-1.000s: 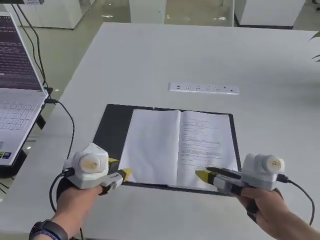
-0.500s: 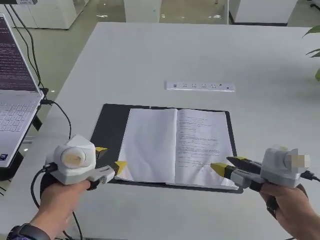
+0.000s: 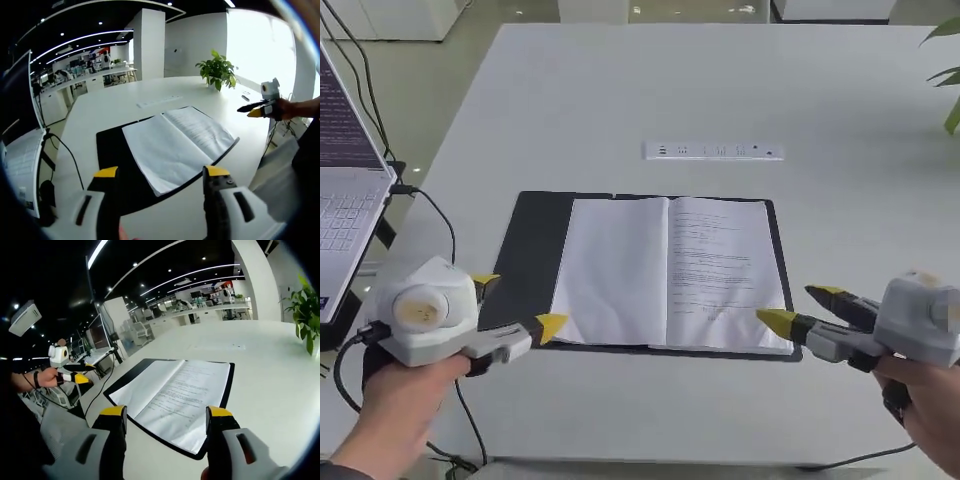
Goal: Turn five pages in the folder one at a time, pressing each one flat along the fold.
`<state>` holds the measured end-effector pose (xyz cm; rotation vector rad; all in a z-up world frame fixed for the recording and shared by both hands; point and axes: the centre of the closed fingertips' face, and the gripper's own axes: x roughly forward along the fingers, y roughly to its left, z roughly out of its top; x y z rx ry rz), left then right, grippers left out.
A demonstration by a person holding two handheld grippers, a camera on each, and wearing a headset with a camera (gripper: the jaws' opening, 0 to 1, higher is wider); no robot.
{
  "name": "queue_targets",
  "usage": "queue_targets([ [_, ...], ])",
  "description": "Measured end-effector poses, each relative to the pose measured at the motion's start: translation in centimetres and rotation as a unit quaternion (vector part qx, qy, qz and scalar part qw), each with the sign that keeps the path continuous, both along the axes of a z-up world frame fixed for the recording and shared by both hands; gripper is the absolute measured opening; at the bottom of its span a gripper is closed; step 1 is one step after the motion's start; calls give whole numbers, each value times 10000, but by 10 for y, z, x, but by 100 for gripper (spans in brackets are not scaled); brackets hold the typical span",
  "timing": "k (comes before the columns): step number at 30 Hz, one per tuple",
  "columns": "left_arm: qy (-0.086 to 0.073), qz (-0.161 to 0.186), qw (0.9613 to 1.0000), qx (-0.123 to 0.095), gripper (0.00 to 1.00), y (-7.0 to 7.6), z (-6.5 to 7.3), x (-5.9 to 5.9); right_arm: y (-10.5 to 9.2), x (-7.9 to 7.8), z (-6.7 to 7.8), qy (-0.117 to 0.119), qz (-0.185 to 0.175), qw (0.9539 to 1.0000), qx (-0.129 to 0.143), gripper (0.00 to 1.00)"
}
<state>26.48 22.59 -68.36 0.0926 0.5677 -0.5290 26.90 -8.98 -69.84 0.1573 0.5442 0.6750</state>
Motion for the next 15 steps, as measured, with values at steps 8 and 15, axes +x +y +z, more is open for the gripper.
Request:
queue_targets([
  [8,-25,172,9997,-165,77,5,6,-8,-6,-16,-9,51,-31,9993,-366,72],
  [15,-4,164,9998,-111,80,8,3,-14,-9,-24,-9,115,-167,9991,-369,74],
])
